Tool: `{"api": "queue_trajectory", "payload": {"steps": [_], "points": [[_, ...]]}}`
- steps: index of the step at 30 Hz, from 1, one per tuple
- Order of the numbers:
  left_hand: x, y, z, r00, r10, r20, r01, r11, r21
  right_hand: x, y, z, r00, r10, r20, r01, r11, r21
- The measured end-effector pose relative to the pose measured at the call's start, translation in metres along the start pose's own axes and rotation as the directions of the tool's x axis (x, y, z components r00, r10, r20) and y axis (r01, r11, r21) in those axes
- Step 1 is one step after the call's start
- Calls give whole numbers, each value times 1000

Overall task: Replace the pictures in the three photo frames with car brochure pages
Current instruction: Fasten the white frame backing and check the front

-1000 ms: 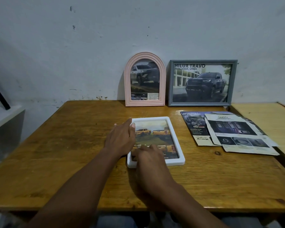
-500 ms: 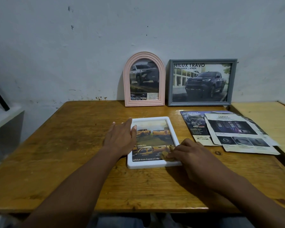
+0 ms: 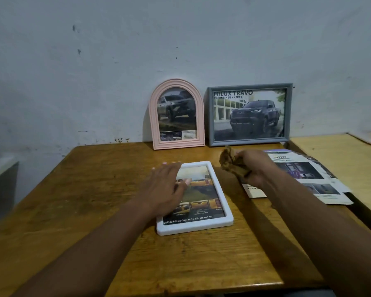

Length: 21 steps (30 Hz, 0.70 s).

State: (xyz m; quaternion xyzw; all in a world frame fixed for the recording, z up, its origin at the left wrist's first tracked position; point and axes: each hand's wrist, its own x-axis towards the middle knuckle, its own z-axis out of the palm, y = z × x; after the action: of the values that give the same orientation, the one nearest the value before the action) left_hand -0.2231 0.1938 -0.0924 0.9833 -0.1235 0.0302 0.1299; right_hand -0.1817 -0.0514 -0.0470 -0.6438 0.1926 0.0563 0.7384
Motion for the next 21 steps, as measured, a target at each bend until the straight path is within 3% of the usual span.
{"api": "queue_trajectory", "payload": {"steps": [5,8,11,16,21], "points": [[-22,13,22,997,41,68,-41,999,-9,24,11,44,962,-257,92,272,881,-388],[-27,15,27,999,-7,32,8,999,-50,31,33,54,941,-298,161,339,809,-481],[-26,15,29,1000,-4,15,5,999,-45,28,46,57,880,-433,196,466,705,-535],[-25,15,31,1000,-28,13,29,997,-70,18,55,56,844,-480,239,504,557,-660],[-25,14,31,999,-43,-14,41,991,-129,-8,60,44,836,-484,259,501,479,-721]]}}
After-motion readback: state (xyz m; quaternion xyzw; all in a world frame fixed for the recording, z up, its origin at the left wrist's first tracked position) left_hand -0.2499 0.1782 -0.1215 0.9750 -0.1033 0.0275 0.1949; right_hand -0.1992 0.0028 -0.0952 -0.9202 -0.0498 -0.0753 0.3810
